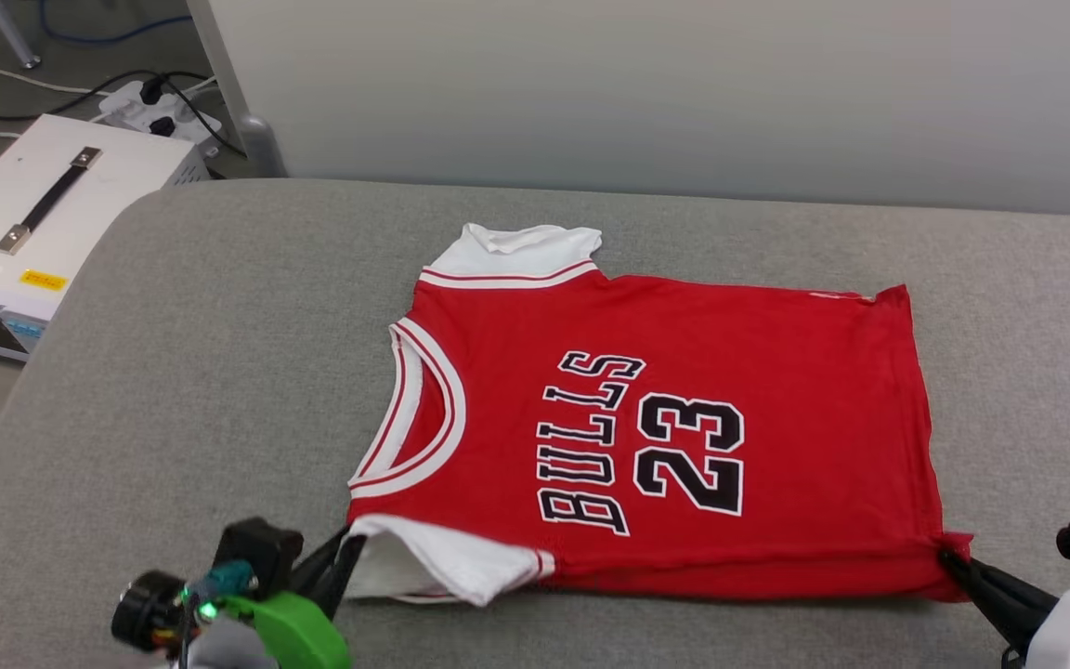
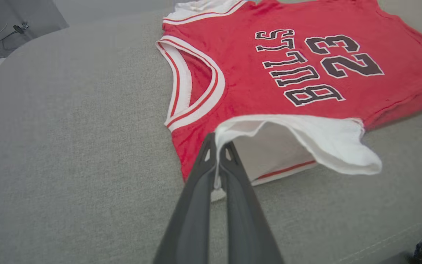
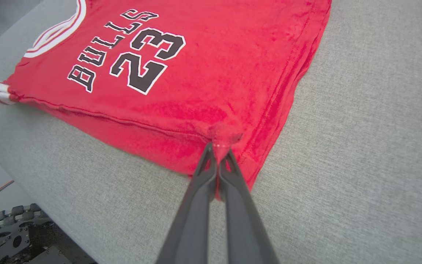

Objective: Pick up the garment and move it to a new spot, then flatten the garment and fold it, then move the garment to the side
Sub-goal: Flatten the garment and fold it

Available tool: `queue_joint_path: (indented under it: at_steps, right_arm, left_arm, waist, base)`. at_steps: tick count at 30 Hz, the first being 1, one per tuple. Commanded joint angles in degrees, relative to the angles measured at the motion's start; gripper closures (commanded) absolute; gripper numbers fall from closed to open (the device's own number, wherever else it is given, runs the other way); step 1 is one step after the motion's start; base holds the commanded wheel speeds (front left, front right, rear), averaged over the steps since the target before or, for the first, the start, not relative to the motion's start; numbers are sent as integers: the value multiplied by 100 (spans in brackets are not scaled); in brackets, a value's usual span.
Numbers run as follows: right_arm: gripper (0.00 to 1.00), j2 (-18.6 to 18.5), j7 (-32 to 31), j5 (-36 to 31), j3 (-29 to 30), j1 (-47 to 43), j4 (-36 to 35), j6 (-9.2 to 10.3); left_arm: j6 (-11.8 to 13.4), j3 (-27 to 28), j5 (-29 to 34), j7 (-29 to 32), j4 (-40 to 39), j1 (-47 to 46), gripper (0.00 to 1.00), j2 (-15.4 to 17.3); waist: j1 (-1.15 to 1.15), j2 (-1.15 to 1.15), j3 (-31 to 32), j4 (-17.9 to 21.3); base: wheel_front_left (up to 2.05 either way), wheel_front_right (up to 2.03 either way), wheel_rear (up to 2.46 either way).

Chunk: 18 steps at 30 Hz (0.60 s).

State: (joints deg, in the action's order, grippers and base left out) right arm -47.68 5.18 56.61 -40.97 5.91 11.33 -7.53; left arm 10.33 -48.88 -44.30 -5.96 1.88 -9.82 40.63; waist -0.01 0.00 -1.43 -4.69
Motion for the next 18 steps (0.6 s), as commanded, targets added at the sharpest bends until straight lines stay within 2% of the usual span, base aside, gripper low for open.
queue_joint_path:
  at_steps: [1,9,18]
  right_arm:
    - [100,68,-38,-70,124,58,-76,4]
    - [100,268,-352,-319,604,424,-268,4]
    - [100,470,-637,-507,826,1035,-205,4]
  left_arm:
    - [-133,55,82,7,122,-352,100,-74]
    - [-903,47,335,220,1113,-1806,100,-340]
    - [-1469,13,402,222,2402,-2882,100,-751]
  waist:
    - [1,0,-209,91]
    - [1,0,-821,301]
    - [1,0,-1415,470]
  base:
    - [0,0,0]
    - [0,0,0]
    - [0,0,0]
